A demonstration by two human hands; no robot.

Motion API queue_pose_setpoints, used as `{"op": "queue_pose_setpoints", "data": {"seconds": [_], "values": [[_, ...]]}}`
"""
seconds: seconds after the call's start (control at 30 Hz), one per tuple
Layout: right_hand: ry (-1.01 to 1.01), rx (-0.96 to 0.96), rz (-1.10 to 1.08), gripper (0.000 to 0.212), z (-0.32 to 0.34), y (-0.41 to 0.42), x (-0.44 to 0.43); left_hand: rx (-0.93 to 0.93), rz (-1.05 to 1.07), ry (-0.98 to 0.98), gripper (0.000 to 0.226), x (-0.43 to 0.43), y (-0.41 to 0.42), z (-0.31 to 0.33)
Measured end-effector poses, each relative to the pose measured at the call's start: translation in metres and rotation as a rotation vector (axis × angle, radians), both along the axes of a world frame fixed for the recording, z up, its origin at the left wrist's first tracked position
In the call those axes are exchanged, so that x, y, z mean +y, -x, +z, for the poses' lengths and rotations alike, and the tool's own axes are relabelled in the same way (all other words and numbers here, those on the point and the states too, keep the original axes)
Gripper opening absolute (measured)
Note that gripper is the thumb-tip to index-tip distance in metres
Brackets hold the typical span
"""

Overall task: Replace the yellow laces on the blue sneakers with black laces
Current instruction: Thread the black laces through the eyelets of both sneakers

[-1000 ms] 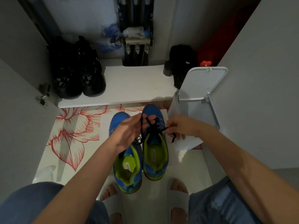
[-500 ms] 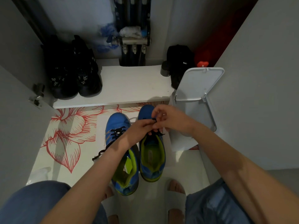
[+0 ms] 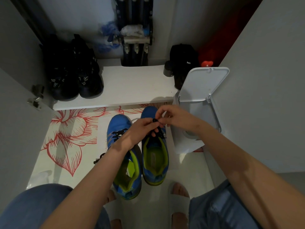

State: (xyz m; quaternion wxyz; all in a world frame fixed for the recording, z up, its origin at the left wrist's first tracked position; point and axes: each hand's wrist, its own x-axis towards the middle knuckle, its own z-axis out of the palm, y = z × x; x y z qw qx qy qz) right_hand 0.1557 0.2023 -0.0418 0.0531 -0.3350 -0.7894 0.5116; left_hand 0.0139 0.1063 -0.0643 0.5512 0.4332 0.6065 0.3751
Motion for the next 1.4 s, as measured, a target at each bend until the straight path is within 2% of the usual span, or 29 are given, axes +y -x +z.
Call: {"op": "queue_pose_setpoints", "data": {"seconds": [0.37,0.6,0.67,0.83,0.97,1.07,1.2,1.37,1.4], "values": [[-0.073,-0.06,0.074,0.013,-0.001,0.003,0.0,-0.031,-0.041,0.055,0.025,0.002,0.003,-0.002],[-0.093,-0.093,0.092,0.008,-0.004,0.002,-0.001,-0.049,-0.042,0.086,0.024,0.002,0.002,0.001],[-0.053,-0.077,0.021,0.007,-0.007,0.001,-0.001,-0.102,0.015,0.098,0.024,0.0,0.004,0.002],[0.15,-0.027,-0.165,0.004,-0.005,0.004,-0.004,-0.411,0.229,0.202,0.022,-0.005,0.008,0.006],[0.323,0.001,-0.259,0.006,-0.003,0.002,-0.01,-0.48,0.271,0.27,0.022,-0.006,0.008,0.007],[0.326,0.018,-0.239,0.007,-0.001,-0.001,-0.013,-0.482,0.29,0.268,0.017,-0.006,0.009,0.007],[0.253,-0.096,-0.092,0.008,-0.004,-0.004,-0.02,-0.47,0.325,0.276,0.012,-0.006,0.007,0.006],[0.266,-0.093,-0.077,0.009,-0.006,-0.006,-0.016,-0.434,0.326,0.289,0.008,-0.007,0.004,0.004],[0.3,-0.107,-0.096,0.009,-0.008,-0.006,-0.015,-0.375,0.326,0.254,0.008,-0.007,0.004,0.004]]}}
